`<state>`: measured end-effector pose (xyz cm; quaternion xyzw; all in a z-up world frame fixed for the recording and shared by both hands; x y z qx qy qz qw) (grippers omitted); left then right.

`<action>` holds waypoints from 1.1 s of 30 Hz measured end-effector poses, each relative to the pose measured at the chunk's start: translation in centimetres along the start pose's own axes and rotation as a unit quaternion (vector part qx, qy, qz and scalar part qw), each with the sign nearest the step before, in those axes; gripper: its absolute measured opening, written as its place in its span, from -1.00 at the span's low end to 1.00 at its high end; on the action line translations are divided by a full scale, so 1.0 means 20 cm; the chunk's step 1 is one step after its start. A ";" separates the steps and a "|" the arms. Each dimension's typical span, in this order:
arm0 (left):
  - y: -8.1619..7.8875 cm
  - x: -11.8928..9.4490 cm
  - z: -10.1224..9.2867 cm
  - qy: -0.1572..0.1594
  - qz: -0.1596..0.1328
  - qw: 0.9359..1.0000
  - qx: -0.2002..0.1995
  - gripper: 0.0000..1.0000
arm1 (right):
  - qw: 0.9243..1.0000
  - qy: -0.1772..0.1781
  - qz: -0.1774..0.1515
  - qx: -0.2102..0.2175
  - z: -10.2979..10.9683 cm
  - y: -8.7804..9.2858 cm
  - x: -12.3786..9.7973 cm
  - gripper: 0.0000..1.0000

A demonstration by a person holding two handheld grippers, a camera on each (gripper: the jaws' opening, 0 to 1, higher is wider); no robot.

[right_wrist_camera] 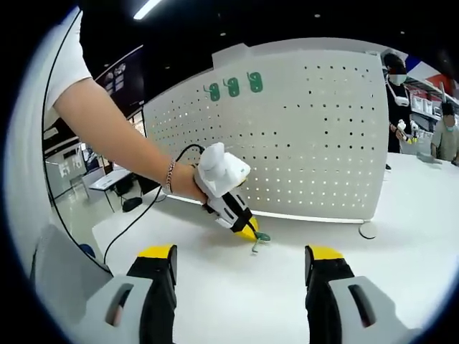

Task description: Insert the hook assembly into the mounting plate slot until the hook locks in place.

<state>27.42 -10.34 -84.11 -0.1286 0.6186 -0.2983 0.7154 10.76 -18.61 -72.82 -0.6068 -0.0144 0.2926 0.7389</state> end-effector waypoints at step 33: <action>-0.14 -0.18 0.01 -0.056 -0.084 0.995 -0.027 -0.97 | 1.000 -0.004 -0.006 0.008 0.00 -0.01 0.00 0.40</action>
Point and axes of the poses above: the point that each gripper's makers call its tool centre point, and the gripper's own axes: x roughly forward along the fingers, z roughly to its left, y roughly out of its underside, the point moved 4 cm from there along -x, roughly backward along the fingers, and after that the axes turned 8 degrees about x, right-handed, at the moved point
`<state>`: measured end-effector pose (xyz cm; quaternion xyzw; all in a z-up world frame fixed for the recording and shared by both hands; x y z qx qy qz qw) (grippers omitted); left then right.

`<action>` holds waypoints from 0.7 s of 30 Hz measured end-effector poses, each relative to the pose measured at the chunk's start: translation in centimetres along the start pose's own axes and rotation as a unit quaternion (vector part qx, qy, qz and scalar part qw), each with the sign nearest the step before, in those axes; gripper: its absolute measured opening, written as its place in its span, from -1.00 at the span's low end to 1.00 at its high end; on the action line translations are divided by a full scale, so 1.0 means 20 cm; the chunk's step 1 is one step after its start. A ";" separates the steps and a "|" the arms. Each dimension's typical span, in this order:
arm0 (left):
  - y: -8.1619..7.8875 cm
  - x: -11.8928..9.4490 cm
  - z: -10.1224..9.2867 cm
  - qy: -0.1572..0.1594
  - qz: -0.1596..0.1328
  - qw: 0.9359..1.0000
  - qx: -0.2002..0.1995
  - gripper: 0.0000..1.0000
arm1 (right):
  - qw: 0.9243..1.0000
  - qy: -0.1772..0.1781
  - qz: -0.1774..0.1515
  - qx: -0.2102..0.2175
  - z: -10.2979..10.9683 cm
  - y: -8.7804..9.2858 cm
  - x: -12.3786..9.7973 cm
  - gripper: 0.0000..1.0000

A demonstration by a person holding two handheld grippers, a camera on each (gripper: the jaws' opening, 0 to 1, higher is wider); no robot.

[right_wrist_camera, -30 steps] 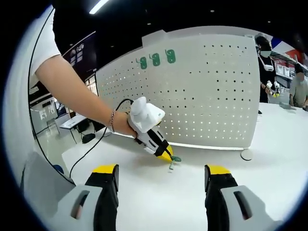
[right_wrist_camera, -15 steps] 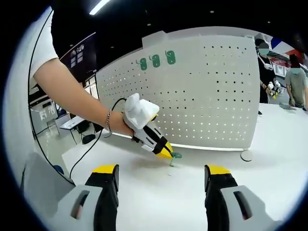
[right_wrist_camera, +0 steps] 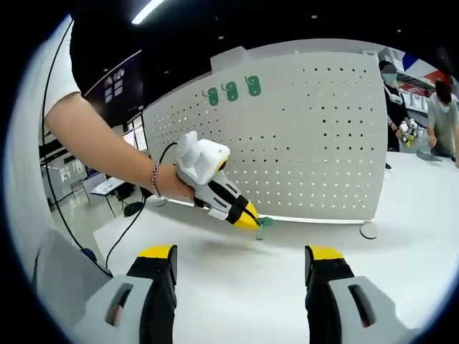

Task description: Insert the hook assembly into the mounting plate slot until the hook locks in place.

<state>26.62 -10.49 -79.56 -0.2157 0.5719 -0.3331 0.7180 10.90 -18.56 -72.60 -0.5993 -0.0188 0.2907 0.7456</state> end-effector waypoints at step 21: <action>-0.11 -0.18 -0.01 -0.049 -0.053 0.997 -0.028 -0.97 | 1.000 -0.004 -0.005 0.004 0.01 -0.01 0.00 0.40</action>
Point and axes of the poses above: the point that each gripper's makers call its tool centre point, and the gripper's own axes: x roughly forward along the fingers, z roughly to its left, y roughly out of its underside, the point moved 4 cm from there along -x, roughly backward along the fingers, and after that the axes turned 8 degrees about x, right-handed, at the moved point
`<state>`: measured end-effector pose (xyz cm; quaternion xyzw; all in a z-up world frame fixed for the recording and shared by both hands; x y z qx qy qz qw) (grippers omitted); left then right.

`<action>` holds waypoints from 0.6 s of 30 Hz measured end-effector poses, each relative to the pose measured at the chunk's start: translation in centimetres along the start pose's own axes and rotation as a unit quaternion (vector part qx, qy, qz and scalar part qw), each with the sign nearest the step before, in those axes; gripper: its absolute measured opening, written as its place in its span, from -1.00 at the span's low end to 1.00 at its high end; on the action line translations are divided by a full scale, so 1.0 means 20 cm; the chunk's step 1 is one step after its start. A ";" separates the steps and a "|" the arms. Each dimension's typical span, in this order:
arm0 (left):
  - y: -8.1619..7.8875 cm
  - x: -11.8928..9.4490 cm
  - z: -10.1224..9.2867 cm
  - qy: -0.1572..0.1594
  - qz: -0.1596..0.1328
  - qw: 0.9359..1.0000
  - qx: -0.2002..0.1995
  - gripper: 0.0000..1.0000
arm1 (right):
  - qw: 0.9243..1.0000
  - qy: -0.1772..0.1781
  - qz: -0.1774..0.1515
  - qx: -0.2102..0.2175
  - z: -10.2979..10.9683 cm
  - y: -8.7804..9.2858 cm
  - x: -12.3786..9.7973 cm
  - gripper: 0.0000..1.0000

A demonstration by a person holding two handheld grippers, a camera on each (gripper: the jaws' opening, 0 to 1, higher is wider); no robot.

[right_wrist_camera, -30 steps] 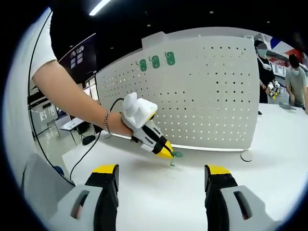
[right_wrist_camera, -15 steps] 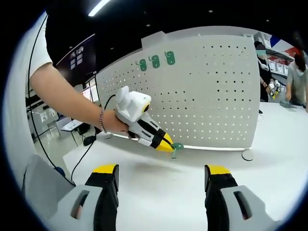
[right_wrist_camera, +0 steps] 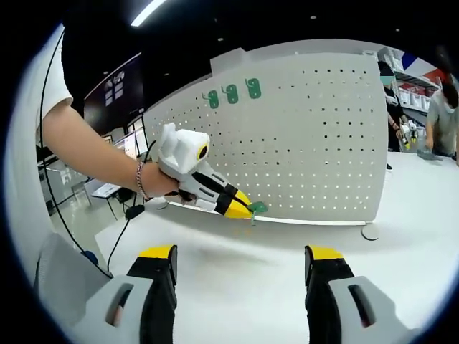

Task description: Insert the hook assembly into the mounting plate slot until the hook locks in place.

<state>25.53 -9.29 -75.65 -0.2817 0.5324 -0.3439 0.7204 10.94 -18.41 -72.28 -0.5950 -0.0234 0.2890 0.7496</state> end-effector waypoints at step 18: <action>-0.15 -0.17 -0.02 -0.061 -0.087 0.993 -0.045 -0.97 | 1.000 -0.006 -0.017 0.007 0.03 -0.05 -0.01 0.40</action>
Point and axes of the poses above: the point that each gripper's makers call its tool centre point, and the gripper's own axes: x roughly forward along the fingers, z roughly to its left, y roughly out of its underside, the point moved 4 cm from there along -x, roughly backward along the fingers, and after that the axes turned 8 degrees about x, right-handed, at the moved point
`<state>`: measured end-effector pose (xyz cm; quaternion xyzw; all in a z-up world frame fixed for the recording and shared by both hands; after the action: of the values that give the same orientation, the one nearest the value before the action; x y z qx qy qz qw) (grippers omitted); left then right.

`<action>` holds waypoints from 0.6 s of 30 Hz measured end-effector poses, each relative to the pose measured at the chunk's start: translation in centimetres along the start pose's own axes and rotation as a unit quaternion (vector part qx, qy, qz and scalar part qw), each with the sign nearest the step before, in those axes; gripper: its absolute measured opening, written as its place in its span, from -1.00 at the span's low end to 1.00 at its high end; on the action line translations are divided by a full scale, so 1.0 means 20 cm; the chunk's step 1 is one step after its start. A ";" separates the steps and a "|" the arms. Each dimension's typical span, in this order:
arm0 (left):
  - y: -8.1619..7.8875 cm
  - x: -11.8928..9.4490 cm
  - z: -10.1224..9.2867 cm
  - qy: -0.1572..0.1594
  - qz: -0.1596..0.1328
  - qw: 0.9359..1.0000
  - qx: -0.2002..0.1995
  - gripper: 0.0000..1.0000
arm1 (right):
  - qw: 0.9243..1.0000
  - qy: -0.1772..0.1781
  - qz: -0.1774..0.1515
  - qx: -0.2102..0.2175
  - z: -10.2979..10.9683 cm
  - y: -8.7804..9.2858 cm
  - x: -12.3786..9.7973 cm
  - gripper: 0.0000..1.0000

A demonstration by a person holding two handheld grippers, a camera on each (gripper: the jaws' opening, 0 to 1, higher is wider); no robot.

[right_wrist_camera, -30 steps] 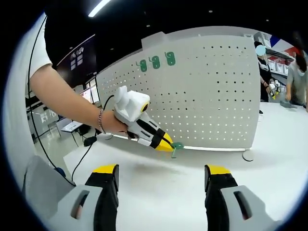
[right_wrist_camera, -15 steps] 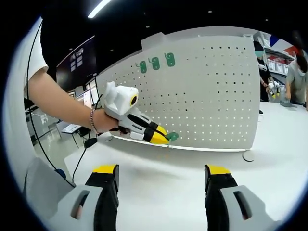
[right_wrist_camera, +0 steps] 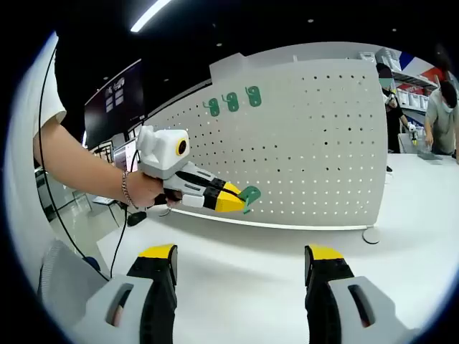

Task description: Insert the hook assembly into the mounting plate slot until the hook locks in place.

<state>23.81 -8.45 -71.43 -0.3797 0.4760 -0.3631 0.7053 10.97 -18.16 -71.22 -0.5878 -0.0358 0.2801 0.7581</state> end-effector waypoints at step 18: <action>-0.23 -0.21 0.02 -0.072 -0.084 0.993 -0.031 -0.97 | 1.000 -0.015 -0.003 -0.008 0.05 -0.03 0.00 0.40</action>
<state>22.30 -6.66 -65.64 -0.4652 0.4014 -0.3780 0.6925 10.83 -17.36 -70.42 -0.5894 -0.0509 0.2863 0.7537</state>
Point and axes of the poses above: the point that each gripper's makers call its tool centre point, and the gripper's own axes: x roughly forward along the fingers, z roughly to its left, y roughly out of its underside, the point moved 4 cm from there along -x, roughly backward along the fingers, and after that the axes turned 8 degrees about x, right-handed, at the moved point
